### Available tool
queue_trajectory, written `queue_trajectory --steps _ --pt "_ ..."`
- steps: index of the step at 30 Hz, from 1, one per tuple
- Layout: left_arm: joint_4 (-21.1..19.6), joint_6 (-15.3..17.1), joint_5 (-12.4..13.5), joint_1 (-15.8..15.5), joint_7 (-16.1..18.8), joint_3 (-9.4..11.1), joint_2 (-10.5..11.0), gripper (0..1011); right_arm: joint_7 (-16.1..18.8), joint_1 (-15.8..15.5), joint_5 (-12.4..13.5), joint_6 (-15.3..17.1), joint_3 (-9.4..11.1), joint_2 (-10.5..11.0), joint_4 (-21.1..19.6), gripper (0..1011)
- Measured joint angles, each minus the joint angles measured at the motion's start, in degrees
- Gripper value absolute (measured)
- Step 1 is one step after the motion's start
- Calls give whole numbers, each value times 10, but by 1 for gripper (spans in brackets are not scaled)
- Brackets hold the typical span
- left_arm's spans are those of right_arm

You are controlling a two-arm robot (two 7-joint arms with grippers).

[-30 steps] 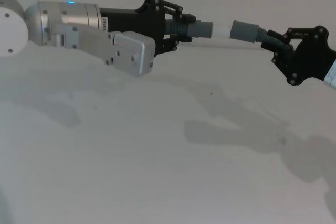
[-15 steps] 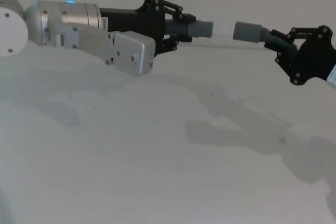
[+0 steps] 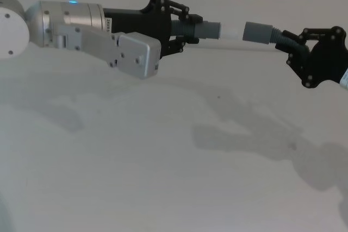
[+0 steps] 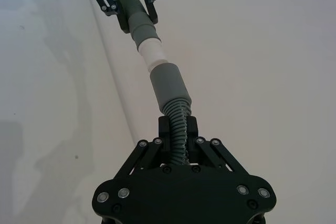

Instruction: Use both hands to pick up one end of the pipe from the table, align the ends, and insert them.

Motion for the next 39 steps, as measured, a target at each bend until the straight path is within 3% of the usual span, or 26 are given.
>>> queue_trajectory --steps 9,27,39 --pt "0 0 0 0 0 0 0 348 0 1 -1 3 -1 0 -1 172" --pt "0 0 0 0 0 0 1 348 15 41 -15 12 -40 -20 15 171" --pt "0 0 0 0 0 0 1 348 18 53 -16 11 -50 -26 21 171"
